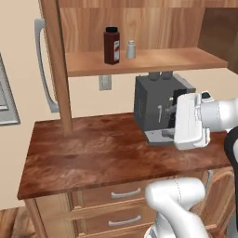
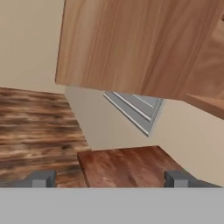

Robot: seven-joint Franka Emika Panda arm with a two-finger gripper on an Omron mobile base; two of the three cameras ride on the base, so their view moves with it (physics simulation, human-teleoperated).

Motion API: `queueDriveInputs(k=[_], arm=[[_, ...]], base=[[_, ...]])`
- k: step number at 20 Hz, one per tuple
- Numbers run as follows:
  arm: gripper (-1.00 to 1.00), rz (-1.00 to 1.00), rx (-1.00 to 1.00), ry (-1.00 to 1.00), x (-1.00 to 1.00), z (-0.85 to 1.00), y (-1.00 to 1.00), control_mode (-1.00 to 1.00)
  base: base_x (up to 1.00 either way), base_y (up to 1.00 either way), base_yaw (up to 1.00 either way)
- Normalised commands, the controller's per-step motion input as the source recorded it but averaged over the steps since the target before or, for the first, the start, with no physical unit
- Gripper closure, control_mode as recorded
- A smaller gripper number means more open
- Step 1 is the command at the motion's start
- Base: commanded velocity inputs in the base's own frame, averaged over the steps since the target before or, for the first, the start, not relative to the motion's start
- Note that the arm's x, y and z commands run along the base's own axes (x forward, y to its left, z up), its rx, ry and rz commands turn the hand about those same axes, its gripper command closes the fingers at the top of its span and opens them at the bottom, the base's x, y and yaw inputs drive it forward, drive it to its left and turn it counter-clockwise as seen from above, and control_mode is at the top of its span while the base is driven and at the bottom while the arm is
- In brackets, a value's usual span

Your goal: Collect the paprika, mayonnaise, and shaker from the cabinet and place them next to the stove.

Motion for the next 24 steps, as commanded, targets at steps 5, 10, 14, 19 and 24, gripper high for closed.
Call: queueDriveInputs(k=[5, 10, 14, 19, 24], arm=[[-1.0, 0.0, 0.0, 0.0, 0.0, 0.0, 0.0, 1.0], [-1.0, -0.16, 0.01, 0.0, 0.38, 0.15, 0.04, -1.0], [-1.0, -0.32, 0.03, 0.0, 0.61, 0.3, 0.28, -1.0], [-1.0, -0.26, 0.05, 0.0, 0.57, 0.34, 0.1, -1.0], [-1.0, -0.08, 0.08, -0.03, 0.29, 0.37, 0.03, -1.0]], base=[[0.97, 0.0, -0.11], [0.33, 0.0, -0.07], [0.0, 0.0, 0.0], [0.0, 0.0, 0.0], [0.0, 0.0, 0.0]])
